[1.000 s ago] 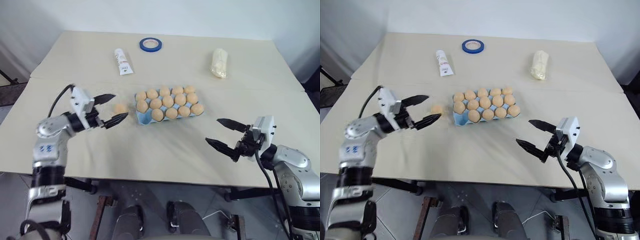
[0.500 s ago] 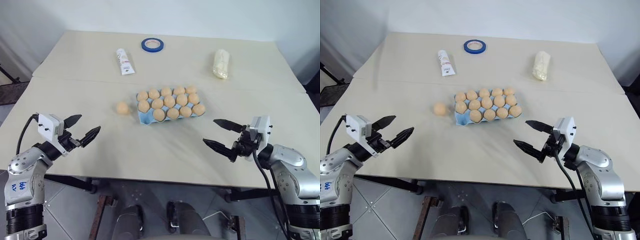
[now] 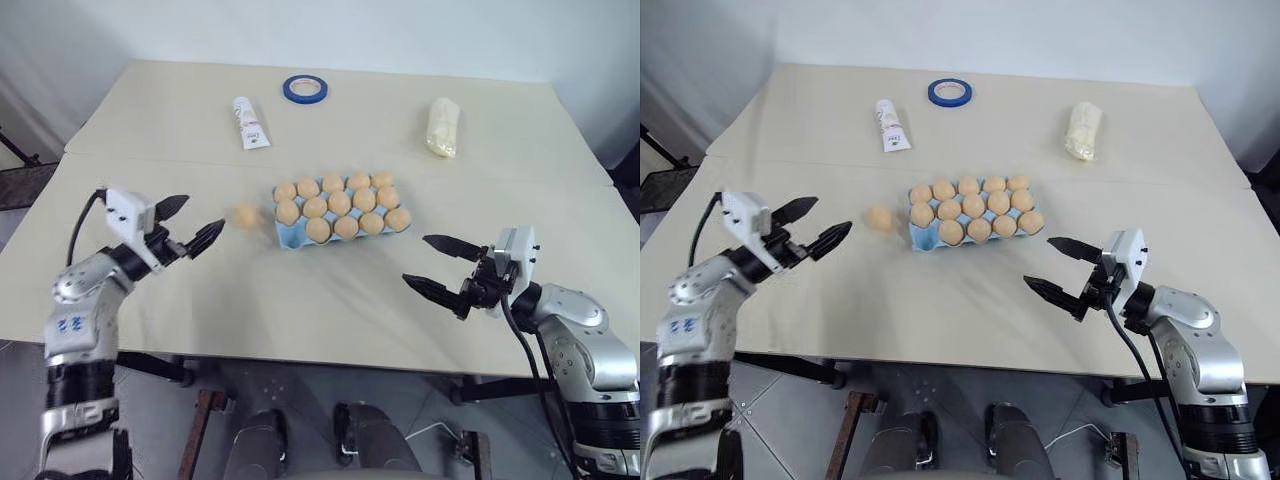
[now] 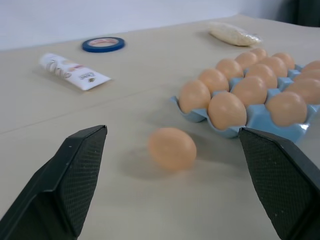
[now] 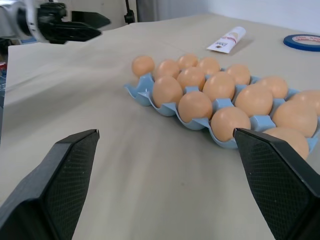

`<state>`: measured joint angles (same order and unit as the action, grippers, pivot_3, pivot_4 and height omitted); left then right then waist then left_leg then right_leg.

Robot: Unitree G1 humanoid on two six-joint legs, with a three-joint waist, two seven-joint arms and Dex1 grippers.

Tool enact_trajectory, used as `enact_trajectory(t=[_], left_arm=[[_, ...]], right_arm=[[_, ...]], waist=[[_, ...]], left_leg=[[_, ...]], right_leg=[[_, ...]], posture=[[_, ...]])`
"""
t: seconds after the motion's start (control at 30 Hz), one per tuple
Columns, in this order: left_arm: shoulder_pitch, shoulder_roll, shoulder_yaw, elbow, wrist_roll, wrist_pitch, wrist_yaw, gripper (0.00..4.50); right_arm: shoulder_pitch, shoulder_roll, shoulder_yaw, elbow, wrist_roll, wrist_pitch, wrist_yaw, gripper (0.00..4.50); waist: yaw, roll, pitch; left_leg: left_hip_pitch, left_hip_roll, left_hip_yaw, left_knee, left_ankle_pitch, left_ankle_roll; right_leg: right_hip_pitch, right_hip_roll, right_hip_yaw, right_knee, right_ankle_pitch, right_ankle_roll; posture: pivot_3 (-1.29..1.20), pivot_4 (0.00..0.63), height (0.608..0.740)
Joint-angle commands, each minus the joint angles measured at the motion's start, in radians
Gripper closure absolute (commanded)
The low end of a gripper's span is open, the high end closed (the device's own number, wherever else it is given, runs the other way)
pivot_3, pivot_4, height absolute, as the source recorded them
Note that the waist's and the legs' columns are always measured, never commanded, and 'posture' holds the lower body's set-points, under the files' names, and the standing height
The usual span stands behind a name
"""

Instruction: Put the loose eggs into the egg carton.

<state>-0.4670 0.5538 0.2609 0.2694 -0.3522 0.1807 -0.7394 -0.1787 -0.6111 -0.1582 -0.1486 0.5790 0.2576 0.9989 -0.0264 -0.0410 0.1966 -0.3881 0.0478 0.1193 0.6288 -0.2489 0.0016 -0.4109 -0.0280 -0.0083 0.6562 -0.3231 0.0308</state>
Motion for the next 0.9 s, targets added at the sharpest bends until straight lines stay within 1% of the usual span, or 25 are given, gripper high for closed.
enact_trajectory(t=[0.03, 0.17, 0.27, 0.33, 0.43, 0.57, 0.67, 0.73, 0.83, 0.87, 0.9], left_arm=[[-0.110, -0.017, -0.050, 0.163, 0.053, -0.093, -0.022, 0.01], [-0.261, -0.052, -0.092, 0.390, 0.110, -0.171, -0.008, 0.01], [-0.323, -0.067, -0.107, 0.499, 0.132, -0.207, -0.022, 0.01], [-0.363, -0.073, -0.125, 0.570, 0.162, -0.213, 0.001, 0.01], [-0.408, -0.079, -0.146, 0.656, 0.198, -0.214, 0.022, 0.01], [-0.432, -0.081, -0.162, 0.702, 0.224, -0.202, 0.030, 0.01], [-0.456, -0.081, -0.180, 0.741, 0.255, -0.194, 0.045, 0.63], [-0.460, -0.084, -0.177, 0.749, 0.248, -0.187, 0.008, 1.24], [-0.459, -0.085, -0.172, 0.749, 0.248, -0.205, 0.018, 2.16], [-0.458, -0.085, -0.171, 0.743, 0.246, -0.207, 0.014, 2.27], [-0.454, -0.083, -0.168, 0.729, 0.240, -0.223, 0.003, 2.29]], right_arm=[[-0.007, 0.000, -0.014, -0.017, 0.006, -0.005, -0.004, 0.00], [0.010, -0.002, -0.024, -0.036, 0.004, -0.003, -0.016, 0.00], [0.023, -0.004, -0.028, -0.047, 0.005, 0.000, -0.022, 0.00], [0.032, -0.006, -0.033, -0.055, 0.006, 0.002, -0.030, 0.00], [0.045, -0.009, -0.039, -0.064, 0.008, 0.002, -0.036, 0.00], [0.053, -0.012, -0.043, -0.070, 0.008, 0.002, -0.043, 0.00], [0.059, -0.013, -0.046, -0.072, 0.008, 0.002, -0.045, 0.00], [0.055, -0.013, -0.043, -0.068, 0.005, 0.000, -0.047, 0.00], [0.051, -0.014, -0.042, -0.064, 0.004, 0.001, -0.048, 0.00], [0.052, -0.014, -0.042, -0.064, 0.004, 0.000, -0.048, 0.00], [0.054, -0.015, -0.042, -0.064, 0.004, 0.000, -0.047, 0.00]], waist=[[-0.001, 0.000, 0.000], [-0.001, 0.000, 0.000], [-0.003, 0.000, 0.000], [-0.003, 0.000, 0.000], [-0.001, 0.000, 0.000], [-0.002, 0.000, 0.000], [-0.001, 0.000, 0.000], [-0.001, 0.000, 0.000], [-0.001, 0.000, 0.000], [-0.001, 0.000, 0.000], [-0.001, 0.000, 0.000]], left_leg=[[-0.001, 0.000, 0.000, 0.000, 0.000, 0.000], [-0.001, 0.001, 0.000, 0.000, 0.000, 0.000], [-0.001, 0.000, 0.001, 0.000, 0.000, -0.001], [-0.001, 0.001, 0.001, 0.000, 0.000, -0.001], [-0.001, 0.001, 0.001, 0.000, -0.001, -0.001], [-0.002, 0.000, 0.001, 0.001, 0.000, -0.001], [-0.002, 0.000, 0.001, 0.001, 0.000, -0.001], [-0.002, 0.000, 0.001, 0.001, 0.000, -0.001], [-0.001, 0.001, 0.001, 0.001, 0.000, -0.001], [-0.001, 0.001, 0.001, 0.001, 0.000, -0.001], [-0.001, 0.001, 0.001, 0.001, 0.000, -0.001]], right_leg=[[-0.001, 0.000, 0.000, 0.000, 0.000, 0.000], [-0.001, 0.001, 0.000, 0.000, 0.000, 0.000], [-0.002, 0.001, 0.000, -0.001, 0.000, 0.001], [-0.002, 0.001, 0.000, -0.001, 0.000, 0.001], [-0.002, 0.002, 0.000, 0.000, 0.000, 0.001], [-0.002, 0.001, 0.000, 0.000, 0.000, 0.001], [-0.002, 0.001, 0.000, 0.000, 0.000, 0.001], [-0.002, 0.001, 0.000, 0.000, 0.000, 0.001], [-0.002, 0.001, 0.000, 0.000, 0.000, 0.001], [-0.002, 0.001, 0.000, 0.000, 0.000, 0.001], [-0.002, 0.001, 0.000, 0.000, 0.000, 0.001]], posture=[[0.00, 0.150, 0.740], [0.00, 0.150, 0.740], [0.00, 0.150, 0.740], [0.00, 0.150, 0.740], [0.00, 0.150, 0.740], [0.00, 0.150, 0.740], [0.00, 0.150, 0.740], [0.00, 0.150, 0.740], [0.00, 0.150, 0.740], [0.00, 0.150, 0.740], [0.00, 0.150, 0.740]])
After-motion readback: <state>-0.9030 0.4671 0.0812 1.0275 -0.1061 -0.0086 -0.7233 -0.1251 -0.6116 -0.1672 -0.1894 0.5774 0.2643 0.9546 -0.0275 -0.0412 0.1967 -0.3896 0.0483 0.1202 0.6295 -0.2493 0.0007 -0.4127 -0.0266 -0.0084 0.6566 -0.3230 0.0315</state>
